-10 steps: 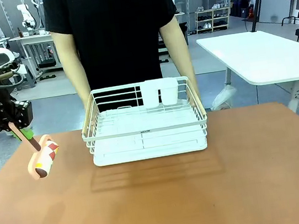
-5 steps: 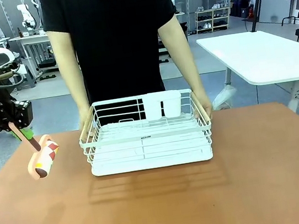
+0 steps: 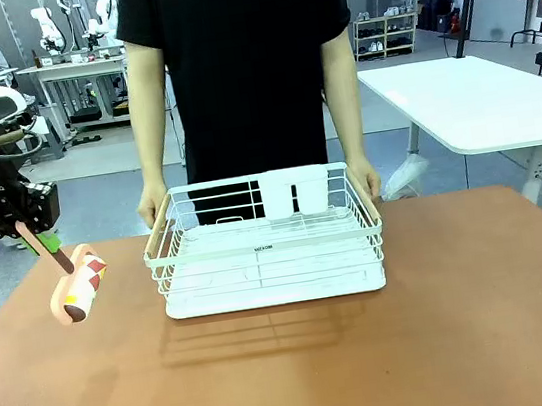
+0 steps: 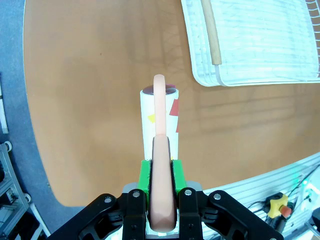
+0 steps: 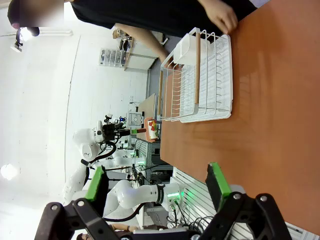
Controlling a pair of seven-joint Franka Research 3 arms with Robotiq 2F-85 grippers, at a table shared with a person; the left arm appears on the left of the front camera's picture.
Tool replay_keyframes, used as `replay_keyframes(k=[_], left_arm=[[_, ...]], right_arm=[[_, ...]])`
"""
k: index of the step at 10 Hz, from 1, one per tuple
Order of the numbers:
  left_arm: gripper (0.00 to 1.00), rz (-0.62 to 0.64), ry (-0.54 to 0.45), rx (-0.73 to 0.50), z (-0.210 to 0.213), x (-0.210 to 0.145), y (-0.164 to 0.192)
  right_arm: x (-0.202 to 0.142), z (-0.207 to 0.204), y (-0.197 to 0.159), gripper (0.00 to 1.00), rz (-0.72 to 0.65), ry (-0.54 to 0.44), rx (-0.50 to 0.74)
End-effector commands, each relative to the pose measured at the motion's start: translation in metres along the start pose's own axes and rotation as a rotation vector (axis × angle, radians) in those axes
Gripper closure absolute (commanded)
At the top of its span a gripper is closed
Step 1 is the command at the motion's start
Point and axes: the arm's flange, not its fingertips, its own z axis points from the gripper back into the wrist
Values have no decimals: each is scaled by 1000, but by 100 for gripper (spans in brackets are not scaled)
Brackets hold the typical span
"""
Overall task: Clean the table.
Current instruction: Place the Lint Roller down when the Dish drying rack is positioned in the middle of the table.
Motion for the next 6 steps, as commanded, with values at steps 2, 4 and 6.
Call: replay_keyframes(k=[2,4,6], left_arm=[[79,16,-4,12,1,-1,0],[79,16,-4,12,1,-1,0],[79,16,-4,12,1,-1,0]], right_arm=[[-1,0,4,0,4,-4,10],[-1,0,4,0,4,-4,10],[-1,0,4,0,4,-4,10]])
